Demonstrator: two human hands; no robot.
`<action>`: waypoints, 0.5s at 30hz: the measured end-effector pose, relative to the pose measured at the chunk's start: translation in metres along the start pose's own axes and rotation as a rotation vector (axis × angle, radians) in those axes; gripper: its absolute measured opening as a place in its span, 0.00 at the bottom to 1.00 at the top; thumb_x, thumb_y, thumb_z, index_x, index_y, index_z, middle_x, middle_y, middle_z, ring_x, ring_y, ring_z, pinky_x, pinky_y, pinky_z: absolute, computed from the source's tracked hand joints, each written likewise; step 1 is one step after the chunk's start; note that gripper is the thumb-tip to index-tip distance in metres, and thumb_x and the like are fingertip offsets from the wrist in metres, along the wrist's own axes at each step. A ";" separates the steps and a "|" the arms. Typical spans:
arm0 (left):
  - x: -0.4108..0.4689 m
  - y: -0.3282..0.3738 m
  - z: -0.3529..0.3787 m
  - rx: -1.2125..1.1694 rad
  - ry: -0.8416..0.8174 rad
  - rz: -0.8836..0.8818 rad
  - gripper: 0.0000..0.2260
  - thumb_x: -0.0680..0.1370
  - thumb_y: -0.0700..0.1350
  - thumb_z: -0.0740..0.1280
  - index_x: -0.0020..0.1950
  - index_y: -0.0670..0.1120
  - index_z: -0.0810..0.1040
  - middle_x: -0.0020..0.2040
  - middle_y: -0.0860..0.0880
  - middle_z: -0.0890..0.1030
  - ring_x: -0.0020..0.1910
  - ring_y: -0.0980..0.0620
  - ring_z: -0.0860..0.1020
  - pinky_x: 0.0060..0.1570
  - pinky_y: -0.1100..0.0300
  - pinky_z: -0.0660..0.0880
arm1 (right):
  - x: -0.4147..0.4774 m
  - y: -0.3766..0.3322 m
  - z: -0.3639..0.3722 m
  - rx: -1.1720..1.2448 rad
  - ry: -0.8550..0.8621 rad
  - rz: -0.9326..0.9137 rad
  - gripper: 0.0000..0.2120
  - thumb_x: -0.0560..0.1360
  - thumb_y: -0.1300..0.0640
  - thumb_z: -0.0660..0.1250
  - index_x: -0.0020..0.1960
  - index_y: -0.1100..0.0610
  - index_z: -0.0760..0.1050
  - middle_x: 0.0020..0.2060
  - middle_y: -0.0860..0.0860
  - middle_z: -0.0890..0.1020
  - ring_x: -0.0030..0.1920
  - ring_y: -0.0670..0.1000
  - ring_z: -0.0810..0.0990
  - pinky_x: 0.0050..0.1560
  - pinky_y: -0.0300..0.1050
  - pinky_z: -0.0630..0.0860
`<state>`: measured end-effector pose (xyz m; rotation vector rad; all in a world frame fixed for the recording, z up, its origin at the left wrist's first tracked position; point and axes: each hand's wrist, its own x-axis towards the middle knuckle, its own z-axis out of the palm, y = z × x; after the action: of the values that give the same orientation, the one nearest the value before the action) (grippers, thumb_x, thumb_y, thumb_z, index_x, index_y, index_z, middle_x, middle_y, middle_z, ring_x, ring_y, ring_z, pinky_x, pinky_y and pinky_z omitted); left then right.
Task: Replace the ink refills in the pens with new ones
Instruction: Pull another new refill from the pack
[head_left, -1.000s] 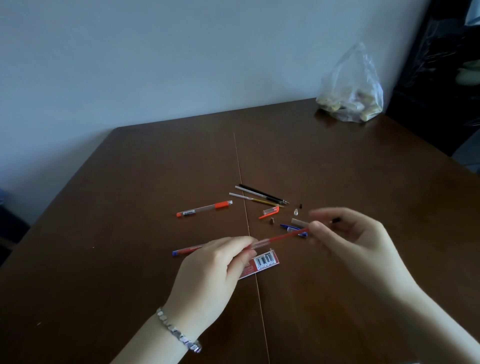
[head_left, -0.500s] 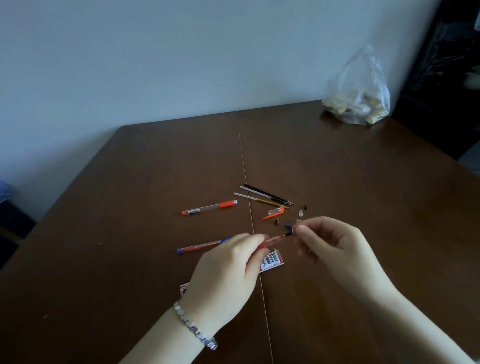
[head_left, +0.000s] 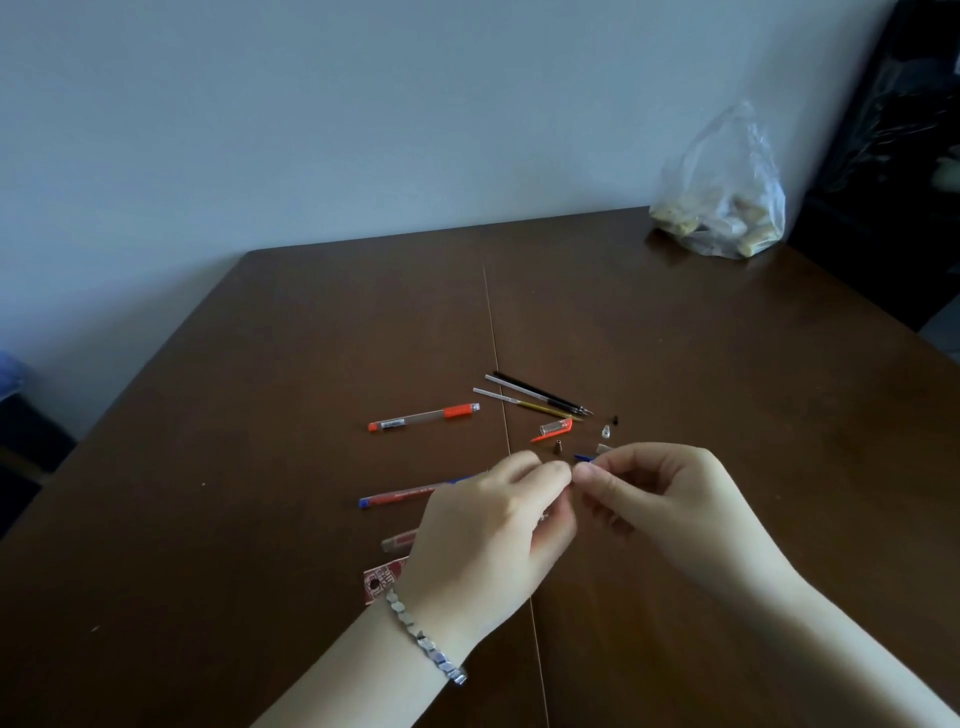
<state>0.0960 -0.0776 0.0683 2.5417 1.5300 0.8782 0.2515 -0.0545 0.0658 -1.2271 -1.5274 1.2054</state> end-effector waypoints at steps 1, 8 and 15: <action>0.001 -0.003 0.002 0.003 0.004 0.016 0.12 0.75 0.46 0.56 0.43 0.45 0.78 0.34 0.50 0.79 0.26 0.56 0.74 0.21 0.62 0.74 | 0.002 -0.001 -0.001 -0.019 -0.029 0.011 0.16 0.62 0.43 0.68 0.33 0.57 0.81 0.23 0.50 0.80 0.23 0.43 0.74 0.25 0.32 0.71; 0.011 -0.018 -0.004 -0.802 -0.296 -0.286 0.10 0.75 0.43 0.61 0.36 0.45 0.79 0.28 0.51 0.78 0.23 0.58 0.72 0.22 0.67 0.65 | 0.004 -0.002 -0.004 -0.188 -0.150 -0.284 0.11 0.68 0.47 0.68 0.33 0.53 0.76 0.25 0.47 0.75 0.26 0.42 0.69 0.29 0.34 0.66; 0.001 -0.060 -0.006 -0.465 -0.314 -0.507 0.09 0.76 0.47 0.61 0.42 0.54 0.80 0.32 0.61 0.77 0.29 0.63 0.74 0.28 0.74 0.68 | 0.046 0.012 -0.043 -0.284 0.221 -0.303 0.10 0.72 0.59 0.68 0.34 0.47 0.75 0.26 0.45 0.79 0.28 0.41 0.75 0.30 0.26 0.69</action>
<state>0.0452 -0.0476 0.0541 1.7546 1.5368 0.6307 0.2862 -0.0007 0.0641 -1.2085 -1.6814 0.6503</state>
